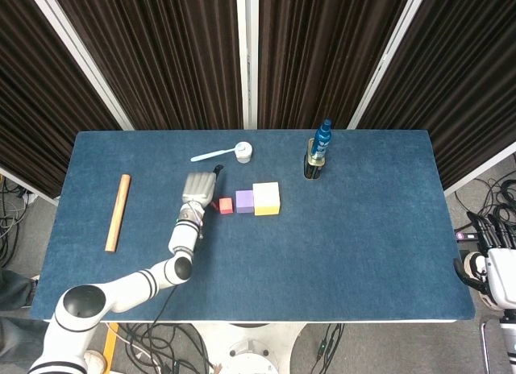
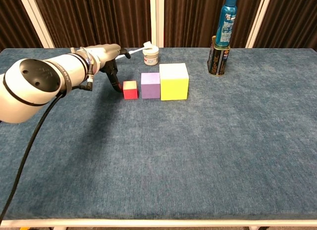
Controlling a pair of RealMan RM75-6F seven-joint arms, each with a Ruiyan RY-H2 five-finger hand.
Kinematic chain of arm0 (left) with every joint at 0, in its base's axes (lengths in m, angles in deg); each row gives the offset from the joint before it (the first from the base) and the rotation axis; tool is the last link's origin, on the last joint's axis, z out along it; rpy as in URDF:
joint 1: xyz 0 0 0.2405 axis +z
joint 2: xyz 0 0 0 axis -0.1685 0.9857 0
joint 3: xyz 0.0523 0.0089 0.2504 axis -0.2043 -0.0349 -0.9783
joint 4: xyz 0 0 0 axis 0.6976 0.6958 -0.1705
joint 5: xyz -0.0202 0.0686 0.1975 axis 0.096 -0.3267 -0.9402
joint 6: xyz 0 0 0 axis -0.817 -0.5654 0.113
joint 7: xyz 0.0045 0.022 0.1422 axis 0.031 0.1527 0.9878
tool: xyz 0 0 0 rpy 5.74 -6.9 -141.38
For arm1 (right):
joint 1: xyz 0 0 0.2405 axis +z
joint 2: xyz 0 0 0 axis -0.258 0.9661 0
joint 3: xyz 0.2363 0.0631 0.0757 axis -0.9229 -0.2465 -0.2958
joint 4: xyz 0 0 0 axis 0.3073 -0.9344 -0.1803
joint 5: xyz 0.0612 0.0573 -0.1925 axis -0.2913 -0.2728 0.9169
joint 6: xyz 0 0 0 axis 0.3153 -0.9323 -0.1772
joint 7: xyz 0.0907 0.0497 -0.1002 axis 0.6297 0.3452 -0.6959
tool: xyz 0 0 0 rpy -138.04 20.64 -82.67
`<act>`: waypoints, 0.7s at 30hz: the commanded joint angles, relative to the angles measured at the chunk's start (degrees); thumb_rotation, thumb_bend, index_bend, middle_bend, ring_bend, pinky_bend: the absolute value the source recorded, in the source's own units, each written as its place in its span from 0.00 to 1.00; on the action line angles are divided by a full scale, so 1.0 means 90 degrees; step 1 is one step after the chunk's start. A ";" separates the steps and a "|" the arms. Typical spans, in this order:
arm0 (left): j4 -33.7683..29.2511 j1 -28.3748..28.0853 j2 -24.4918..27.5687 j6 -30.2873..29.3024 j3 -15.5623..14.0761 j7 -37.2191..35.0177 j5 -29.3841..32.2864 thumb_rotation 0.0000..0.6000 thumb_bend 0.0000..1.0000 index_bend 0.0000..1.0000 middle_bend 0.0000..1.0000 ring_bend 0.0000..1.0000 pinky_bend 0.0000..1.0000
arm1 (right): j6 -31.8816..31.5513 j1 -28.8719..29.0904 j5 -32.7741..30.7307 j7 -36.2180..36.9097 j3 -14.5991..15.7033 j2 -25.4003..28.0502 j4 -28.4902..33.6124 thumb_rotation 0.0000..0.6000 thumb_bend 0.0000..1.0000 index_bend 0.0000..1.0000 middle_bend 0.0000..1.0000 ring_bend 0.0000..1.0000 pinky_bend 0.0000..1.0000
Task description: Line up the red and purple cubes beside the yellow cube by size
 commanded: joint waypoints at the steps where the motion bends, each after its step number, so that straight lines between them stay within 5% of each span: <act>1: 0.0035 -0.0014 -0.0021 0.0034 0.0019 -0.0034 -0.0045 1.00 0.12 0.17 0.94 1.00 1.00 | -0.0005 -0.0006 -0.0005 -0.0007 0.0000 0.0003 0.0006 1.00 0.27 0.00 0.11 0.00 0.08; 21: 0.0182 -0.0092 -0.0154 0.0164 0.0136 -0.0138 -0.0223 1.00 0.12 0.17 0.94 1.00 1.00 | -0.0016 -0.0042 -0.0051 0.0023 -0.0017 0.0024 -0.0005 1.00 0.27 0.00 0.11 0.00 0.08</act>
